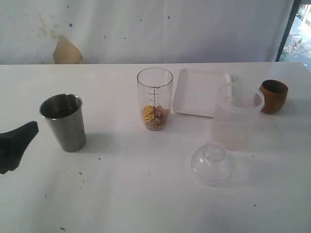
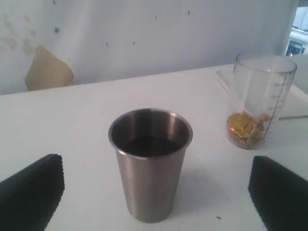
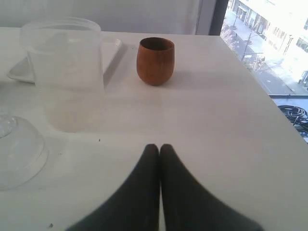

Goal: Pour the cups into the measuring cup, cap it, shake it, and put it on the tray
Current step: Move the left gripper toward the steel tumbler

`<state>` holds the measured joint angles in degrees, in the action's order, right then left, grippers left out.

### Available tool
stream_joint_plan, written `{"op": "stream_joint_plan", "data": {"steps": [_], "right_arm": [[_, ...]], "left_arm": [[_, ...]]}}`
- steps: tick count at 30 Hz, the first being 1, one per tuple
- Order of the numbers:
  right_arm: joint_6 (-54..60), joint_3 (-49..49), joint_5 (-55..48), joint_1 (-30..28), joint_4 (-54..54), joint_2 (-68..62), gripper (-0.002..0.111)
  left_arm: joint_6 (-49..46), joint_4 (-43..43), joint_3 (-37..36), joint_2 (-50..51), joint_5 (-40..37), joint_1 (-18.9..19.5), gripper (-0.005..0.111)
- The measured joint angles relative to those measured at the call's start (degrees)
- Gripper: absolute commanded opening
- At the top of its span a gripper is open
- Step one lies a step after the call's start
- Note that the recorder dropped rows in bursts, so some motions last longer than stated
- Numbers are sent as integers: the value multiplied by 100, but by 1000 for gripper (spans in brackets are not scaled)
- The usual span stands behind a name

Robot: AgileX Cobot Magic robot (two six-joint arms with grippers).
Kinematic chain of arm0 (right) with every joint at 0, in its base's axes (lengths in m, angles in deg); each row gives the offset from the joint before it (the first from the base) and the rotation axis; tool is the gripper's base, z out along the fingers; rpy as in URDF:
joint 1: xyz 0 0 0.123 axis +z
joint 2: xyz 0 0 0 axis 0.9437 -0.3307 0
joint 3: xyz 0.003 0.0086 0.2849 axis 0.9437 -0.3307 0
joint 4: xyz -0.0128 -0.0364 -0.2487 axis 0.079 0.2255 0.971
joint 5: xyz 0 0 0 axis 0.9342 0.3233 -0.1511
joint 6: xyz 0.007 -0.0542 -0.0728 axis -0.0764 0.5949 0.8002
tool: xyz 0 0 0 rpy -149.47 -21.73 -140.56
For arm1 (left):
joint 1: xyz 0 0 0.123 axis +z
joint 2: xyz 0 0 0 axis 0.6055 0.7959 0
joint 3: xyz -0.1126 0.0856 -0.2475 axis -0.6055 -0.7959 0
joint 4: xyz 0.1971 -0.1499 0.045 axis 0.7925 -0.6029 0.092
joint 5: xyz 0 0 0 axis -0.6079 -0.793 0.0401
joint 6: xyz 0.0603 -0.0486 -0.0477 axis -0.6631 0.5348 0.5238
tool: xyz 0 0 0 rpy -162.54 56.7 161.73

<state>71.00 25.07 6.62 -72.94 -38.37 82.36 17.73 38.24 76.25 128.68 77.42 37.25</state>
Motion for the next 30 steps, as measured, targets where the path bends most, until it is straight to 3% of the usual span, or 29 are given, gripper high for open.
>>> {"op": "stream_joint_plan", "data": {"steps": [7, 16, 22, 30], "right_arm": [[0, 0, 0, 0, 0, 0, 0], [0, 0, 0, 0, 0, 0, 0], [0, 0, 0, 0, 0, 0, 0], [0, 0, 0, 0, 0, 0, 0]], "left_arm": [[-614, -123, 0, 1312, 533, 0, 105], [-2034, -639, 12, 2726, 1877, 0, 105], [-2411, -673, 80, 3631, 2594, 0, 105], [-2466, -434, 609, 4543, 2808, 0, 105]]}}
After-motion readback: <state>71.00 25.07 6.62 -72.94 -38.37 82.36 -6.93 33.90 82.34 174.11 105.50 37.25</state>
